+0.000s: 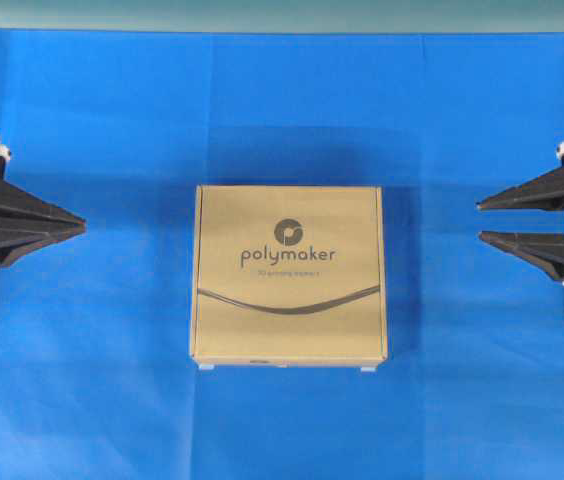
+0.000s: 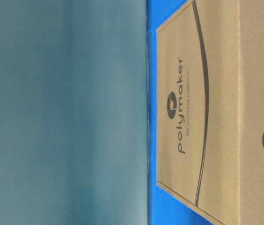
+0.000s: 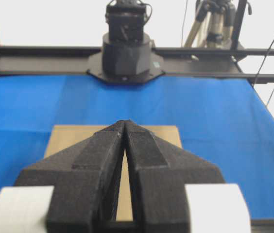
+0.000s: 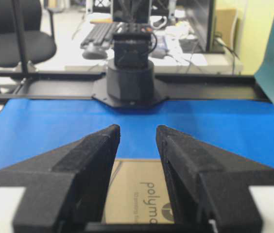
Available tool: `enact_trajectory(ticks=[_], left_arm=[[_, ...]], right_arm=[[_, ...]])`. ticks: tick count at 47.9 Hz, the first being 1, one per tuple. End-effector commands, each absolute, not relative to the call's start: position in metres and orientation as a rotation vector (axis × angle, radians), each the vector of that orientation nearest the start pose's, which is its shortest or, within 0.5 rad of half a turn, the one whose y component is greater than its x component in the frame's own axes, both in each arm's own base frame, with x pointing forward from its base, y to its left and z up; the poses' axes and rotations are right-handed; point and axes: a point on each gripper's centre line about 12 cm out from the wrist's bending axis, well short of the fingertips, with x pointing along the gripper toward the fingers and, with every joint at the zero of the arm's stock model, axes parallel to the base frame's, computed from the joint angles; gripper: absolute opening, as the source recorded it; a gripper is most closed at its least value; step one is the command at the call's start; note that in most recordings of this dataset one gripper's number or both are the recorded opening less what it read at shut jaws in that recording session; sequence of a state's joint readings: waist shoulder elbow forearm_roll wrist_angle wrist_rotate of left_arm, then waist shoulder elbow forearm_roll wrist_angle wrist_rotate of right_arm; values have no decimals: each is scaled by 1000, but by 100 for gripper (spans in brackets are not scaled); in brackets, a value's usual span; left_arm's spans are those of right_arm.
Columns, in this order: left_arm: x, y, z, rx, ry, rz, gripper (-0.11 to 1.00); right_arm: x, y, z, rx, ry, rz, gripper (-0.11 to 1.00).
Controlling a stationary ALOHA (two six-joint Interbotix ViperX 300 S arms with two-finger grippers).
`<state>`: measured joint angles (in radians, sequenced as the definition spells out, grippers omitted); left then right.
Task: Lift up the cardboard box by clamping it between your arms.
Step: 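Rotate both grippers to vertical and raise them beside the box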
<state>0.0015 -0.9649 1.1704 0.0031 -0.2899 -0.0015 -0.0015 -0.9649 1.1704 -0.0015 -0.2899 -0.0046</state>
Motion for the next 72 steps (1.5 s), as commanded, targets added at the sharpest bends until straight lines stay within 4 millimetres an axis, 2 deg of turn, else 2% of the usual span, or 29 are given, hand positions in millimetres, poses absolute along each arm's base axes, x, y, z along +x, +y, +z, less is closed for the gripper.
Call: enact_trajectory(ticks=[1,3,7,9,18,26,44,54,62,65,68,72], left_arm=[[203,0,300,-19,-90,-4,5],[204,0,301,-28,-90,-5,6],[207,0,302,-40,-83,-2,0],[208,0,304,-40,-75,-3,0],[217,0,298,-40,91,2,0],[222,1,284,-26,307,8,0],[225,1,249,-30,647,17,0],[231,0,240,-27,718,16,0],[230,0,237,-25,733,17,1],[229,0,233,-25,751,18,5],[228,0,229,-29,777,20,19],[227,0,219,-36,816,24,44]], right_arm=[[201,-3,296,7,-75,-13,14],[202,-5,292,12,-40,-25,12],[204,-8,287,23,64,-41,0],[204,-9,284,24,131,-43,-2],[199,-9,271,33,437,-47,-1],[196,-8,260,37,596,-45,-1],[202,-9,224,41,909,-44,-1],[205,-12,213,17,1000,-55,1],[207,-14,212,21,1008,-64,6],[208,-16,210,22,1017,-68,11],[209,-17,208,23,1025,-71,19],[210,-19,204,29,1043,-79,38]])
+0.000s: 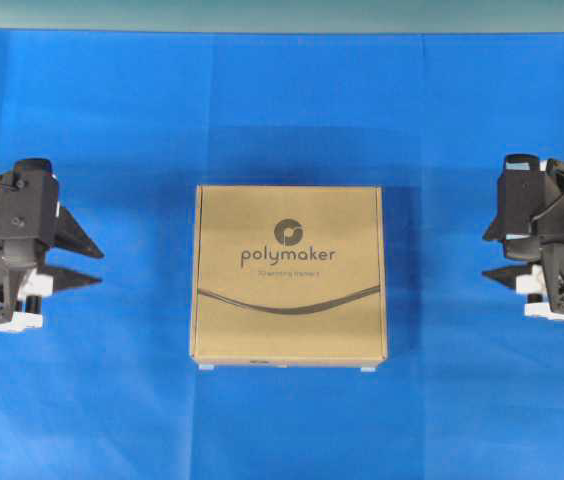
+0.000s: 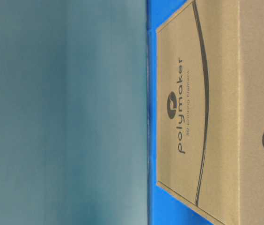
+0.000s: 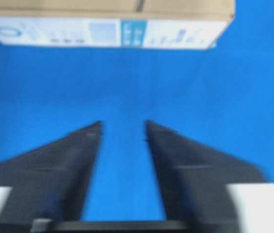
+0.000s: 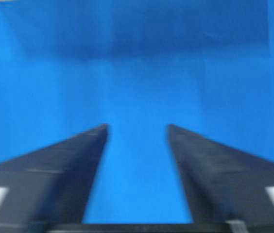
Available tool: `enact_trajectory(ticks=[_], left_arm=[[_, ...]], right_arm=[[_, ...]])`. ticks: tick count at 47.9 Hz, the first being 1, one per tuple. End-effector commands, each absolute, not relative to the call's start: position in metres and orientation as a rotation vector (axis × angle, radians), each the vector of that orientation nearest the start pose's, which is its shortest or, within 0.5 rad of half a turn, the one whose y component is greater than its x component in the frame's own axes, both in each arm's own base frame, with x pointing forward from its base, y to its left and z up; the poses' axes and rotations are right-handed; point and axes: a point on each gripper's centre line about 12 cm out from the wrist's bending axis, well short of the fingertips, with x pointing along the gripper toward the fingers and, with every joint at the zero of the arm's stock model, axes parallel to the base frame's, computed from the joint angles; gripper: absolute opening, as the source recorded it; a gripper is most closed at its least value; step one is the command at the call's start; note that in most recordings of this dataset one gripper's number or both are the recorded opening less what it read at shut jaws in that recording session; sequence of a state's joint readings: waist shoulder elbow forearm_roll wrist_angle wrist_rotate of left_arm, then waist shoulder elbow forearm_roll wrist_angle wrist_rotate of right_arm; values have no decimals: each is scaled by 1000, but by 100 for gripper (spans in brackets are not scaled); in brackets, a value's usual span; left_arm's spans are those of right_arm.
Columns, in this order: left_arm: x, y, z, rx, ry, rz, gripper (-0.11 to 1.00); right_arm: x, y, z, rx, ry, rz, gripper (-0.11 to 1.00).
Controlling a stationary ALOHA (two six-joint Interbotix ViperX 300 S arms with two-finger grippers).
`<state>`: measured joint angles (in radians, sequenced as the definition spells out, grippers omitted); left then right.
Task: Lift up the cardboard box by clamping it between your arms.
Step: 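Rotate both grippers to vertical and raise them beside the box, then move both grippers inward to press against the box's left and right sides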
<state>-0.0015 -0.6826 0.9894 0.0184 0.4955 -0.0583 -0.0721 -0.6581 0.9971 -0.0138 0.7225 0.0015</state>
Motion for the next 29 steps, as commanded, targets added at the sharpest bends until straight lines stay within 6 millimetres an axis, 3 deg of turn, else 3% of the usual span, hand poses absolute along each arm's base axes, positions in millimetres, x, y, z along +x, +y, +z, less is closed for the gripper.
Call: enact_trajectory(ticks=[1,7,11,29], left_arm=[[227,0,218,-37,822,23,50],[231,2,210,-43,857,35,83],[233,2,205,-36,875,31,88],[255,2,183,-38,897,31,86]], right_arm=[[210,-19,204,30,1051,-80,43],[212,-20,195,30,1112,-81,81],[212,-21,188,19,1143,-83,96],[228,-23,157,25,1129,-85,100]])
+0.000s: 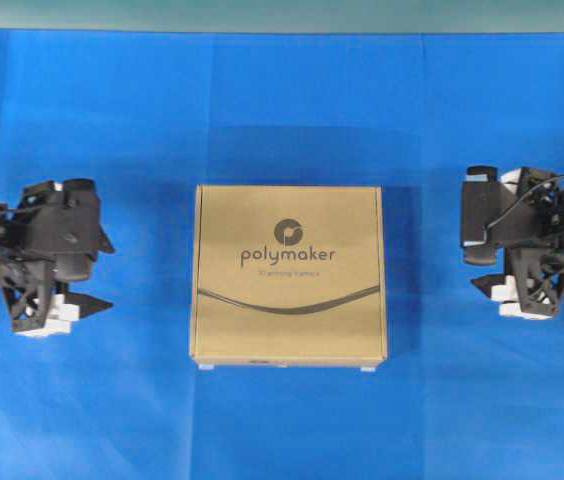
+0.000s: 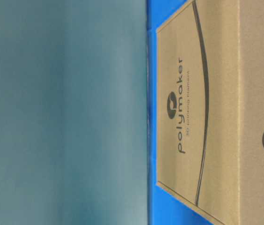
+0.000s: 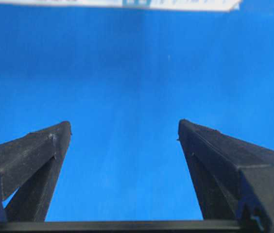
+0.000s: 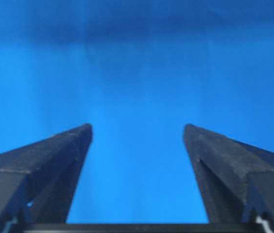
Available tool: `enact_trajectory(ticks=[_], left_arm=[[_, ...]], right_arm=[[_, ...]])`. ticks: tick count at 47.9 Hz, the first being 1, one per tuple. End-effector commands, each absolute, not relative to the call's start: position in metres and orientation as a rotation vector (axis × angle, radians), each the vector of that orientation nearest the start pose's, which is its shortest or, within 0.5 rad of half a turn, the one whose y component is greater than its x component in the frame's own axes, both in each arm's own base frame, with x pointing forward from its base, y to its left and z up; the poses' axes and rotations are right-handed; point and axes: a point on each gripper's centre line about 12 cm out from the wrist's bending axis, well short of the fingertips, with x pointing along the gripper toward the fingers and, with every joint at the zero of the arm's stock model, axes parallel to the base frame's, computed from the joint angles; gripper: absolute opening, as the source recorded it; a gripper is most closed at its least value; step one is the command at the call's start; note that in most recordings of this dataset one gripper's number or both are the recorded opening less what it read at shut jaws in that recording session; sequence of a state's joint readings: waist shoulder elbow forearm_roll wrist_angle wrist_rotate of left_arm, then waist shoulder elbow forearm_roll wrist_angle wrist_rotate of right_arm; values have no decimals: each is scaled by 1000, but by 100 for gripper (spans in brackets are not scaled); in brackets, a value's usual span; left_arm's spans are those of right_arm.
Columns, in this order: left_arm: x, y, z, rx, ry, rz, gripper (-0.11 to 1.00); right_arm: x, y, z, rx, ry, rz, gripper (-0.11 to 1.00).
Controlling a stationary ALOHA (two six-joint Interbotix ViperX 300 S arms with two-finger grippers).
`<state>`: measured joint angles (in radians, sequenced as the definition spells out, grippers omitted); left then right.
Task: Lift up the cardboard box by clamping it between your arms.
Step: 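Move both grippers inward to press against the box's left and right sides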
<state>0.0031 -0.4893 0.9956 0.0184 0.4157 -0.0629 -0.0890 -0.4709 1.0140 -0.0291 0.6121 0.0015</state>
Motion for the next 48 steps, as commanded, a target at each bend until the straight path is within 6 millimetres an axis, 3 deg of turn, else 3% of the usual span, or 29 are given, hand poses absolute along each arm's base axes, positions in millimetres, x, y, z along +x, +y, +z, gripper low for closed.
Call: enact_trajectory(ticks=[1,9,20,48], left_arm=[[257,2,182,-37,895,30,86],[279,2,169,-42,920,33,86],[303,7,152,-42,978,44,86],[328,17,141,-49,984,65,86]], right_arm=[[229,-23,155,25,1128,-84,100],[244,-24,136,25,1145,-80,100],[267,-26,126,20,1130,-76,100],[315,-28,111,17,1088,-68,100]])
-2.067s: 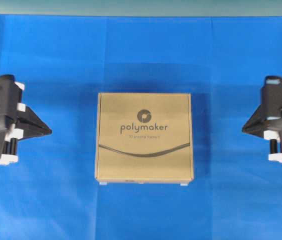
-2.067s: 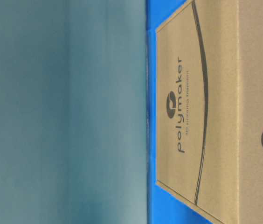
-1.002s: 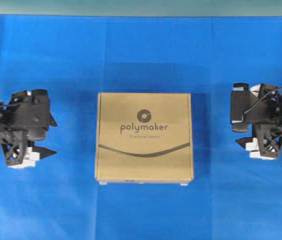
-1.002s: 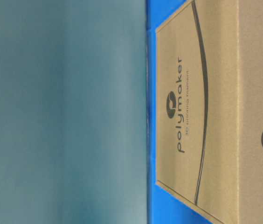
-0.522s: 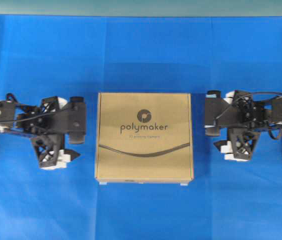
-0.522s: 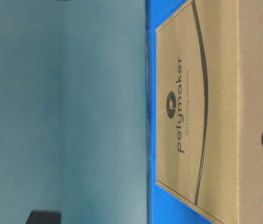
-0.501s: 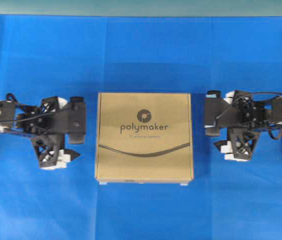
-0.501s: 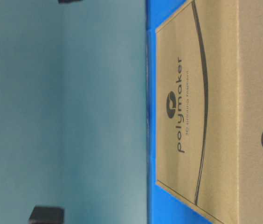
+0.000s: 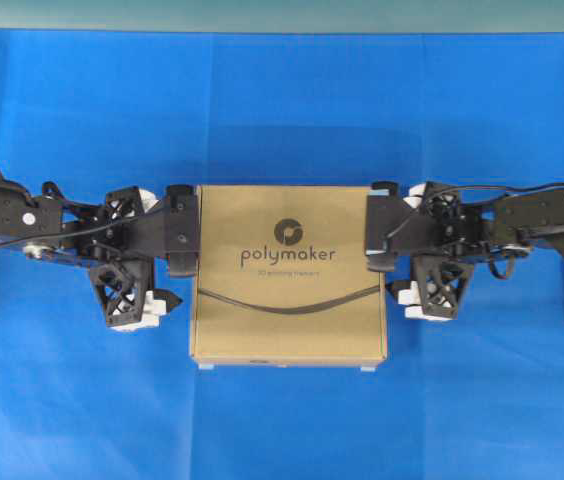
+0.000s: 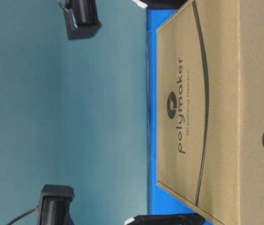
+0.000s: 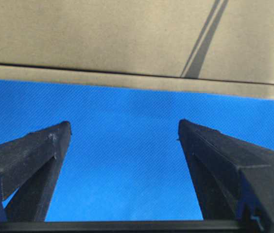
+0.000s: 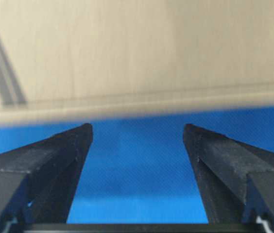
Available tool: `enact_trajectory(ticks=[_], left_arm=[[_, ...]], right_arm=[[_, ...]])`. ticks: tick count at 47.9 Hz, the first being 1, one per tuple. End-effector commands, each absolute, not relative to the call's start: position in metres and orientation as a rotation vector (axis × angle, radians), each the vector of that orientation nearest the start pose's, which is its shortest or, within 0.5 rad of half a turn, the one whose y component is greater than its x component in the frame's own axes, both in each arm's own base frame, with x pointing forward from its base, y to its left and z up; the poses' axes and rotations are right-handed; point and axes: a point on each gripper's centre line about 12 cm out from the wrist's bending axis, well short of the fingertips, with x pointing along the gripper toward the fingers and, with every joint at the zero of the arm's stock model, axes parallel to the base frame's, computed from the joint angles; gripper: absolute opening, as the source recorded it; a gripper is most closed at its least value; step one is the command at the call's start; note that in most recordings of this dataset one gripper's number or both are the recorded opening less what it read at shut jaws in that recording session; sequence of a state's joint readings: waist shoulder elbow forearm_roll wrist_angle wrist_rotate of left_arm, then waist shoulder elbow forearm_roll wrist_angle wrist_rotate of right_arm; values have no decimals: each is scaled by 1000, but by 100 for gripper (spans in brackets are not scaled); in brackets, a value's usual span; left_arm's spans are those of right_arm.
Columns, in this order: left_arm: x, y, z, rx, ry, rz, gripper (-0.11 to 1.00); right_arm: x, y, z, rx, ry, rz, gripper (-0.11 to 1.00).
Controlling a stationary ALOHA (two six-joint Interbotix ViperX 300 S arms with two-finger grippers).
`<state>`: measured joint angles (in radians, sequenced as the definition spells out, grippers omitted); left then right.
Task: Lift up the cardboard box by clamping it between your arms.
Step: 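Move both grippers inward to press against the box's left and right sides, then squeeze the box between both grippers and lift it upward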
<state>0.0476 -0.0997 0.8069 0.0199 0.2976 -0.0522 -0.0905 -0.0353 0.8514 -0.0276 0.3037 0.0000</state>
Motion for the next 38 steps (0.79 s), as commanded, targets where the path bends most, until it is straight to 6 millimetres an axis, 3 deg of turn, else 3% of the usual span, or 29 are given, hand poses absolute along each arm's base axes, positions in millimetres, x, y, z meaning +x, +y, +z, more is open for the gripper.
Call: enact_trajectory(ticks=[1,23,38], left_arm=[[329,17,140,-49,985,65,86],[343,17,138,-21,988,51,86],[356,19,149,-16,949,50,86]], right_arm=[[315,-28,110,18,1093,-68,100],[328,-24,109,19,1079,-60,100],[328,-24,110,10,1080,-56,100]])
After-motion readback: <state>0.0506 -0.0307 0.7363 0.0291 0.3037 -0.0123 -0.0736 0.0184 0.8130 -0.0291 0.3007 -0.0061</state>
